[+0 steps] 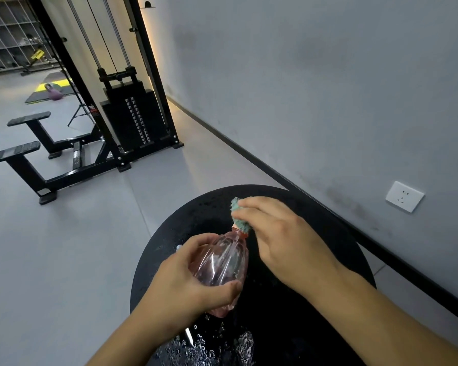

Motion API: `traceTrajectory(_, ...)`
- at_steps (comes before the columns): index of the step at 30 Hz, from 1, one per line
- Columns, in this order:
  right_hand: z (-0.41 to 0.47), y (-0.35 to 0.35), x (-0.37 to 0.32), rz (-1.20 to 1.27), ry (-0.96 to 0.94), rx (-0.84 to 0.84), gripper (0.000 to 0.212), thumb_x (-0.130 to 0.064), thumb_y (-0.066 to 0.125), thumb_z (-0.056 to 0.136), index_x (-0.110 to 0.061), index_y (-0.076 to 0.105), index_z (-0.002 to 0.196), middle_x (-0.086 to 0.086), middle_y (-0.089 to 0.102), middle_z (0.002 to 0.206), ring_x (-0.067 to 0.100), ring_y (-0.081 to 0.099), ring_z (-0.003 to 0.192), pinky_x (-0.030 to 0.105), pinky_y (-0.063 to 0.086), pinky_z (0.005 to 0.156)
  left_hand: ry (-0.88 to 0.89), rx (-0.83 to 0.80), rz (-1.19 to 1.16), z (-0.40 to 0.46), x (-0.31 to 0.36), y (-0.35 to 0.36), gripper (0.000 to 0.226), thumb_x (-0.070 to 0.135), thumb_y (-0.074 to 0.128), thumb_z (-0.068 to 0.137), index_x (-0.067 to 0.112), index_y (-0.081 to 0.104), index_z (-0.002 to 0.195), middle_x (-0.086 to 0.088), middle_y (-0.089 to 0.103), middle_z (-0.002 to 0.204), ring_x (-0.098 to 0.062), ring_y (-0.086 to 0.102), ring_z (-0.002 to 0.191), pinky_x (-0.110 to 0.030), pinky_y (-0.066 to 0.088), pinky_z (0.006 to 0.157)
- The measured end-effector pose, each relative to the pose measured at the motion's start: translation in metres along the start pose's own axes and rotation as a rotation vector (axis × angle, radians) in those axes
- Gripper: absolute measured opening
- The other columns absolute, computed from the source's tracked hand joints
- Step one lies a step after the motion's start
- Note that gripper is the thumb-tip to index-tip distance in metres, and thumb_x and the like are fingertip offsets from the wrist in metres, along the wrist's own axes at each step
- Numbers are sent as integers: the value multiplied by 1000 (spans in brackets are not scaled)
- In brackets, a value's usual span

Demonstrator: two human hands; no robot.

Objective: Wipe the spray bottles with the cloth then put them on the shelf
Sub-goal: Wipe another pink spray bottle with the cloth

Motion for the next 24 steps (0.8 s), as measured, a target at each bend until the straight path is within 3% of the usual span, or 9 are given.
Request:
traceTrajectory(2,0,2,0,-7,-8,-5,43,3,63,92,-19,70,128,-7,62,134,9,54,126,22,45,108,-26,7,-31,0,-2,-2,72,17,105,61,41,70,120,8,79,116,-18,80,97,-26,64,74)
traceTrajectory(4,4,-9,18,-8,68,50,42,2,63,91,-19,71,126,-8,63,133,10,55,123,25,47,107,-37,16,-75,1,-1,-7,72,10,104,62,32,71,122,7,80,114,-19,81,96,-24,64,70)
traceTrajectory(7,4,-20,28,19,121,104,41,2,64,91,-19,71,126,-8,64,132,13,59,121,36,52,105,-22,3,-73,2,4,-6,78,35,102,52,34,69,123,14,80,112,-14,80,96,-25,63,80)
traceTrajectory(9,1,-13,12,29,42,90,42,5,64,91,-18,72,125,-6,65,132,12,59,123,35,53,106,-21,3,-80,2,5,-2,79,44,96,49,36,69,123,15,79,113,-12,79,98,-29,63,87)
traceTrajectory(12,-2,-4,-2,28,-41,57,42,7,65,90,-17,73,124,-6,65,133,11,58,126,30,51,107,-17,26,-108,3,3,-4,78,44,97,49,36,71,122,12,80,115,-15,79,101,-32,63,88)
traceTrajectory(16,-1,-19,24,26,64,124,39,4,65,89,-17,75,121,-5,66,130,13,61,120,35,54,104,-69,39,-197,4,-3,-10,77,45,101,45,38,75,117,5,81,112,-23,81,96,-46,67,81)
traceTrajectory(20,0,-31,36,40,109,169,42,3,59,95,-19,72,128,-8,63,135,9,59,125,30,51,109,-71,49,-202,5,-3,-11,81,46,100,46,37,73,122,6,81,115,-21,81,98,-40,67,85)
traceTrajectory(24,-2,-17,28,27,71,115,45,5,64,91,-21,73,126,-8,65,134,9,58,126,36,51,108,-42,72,-214,4,1,-12,82,44,100,46,34,72,123,4,81,114,-23,81,97,-42,66,85)
Point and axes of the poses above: each hand's wrist, its own z-axis towards the middle knuckle, its own y-axis out of the palm, x = y × z, the point moved 9 cm from there along z, towards the middle knuckle
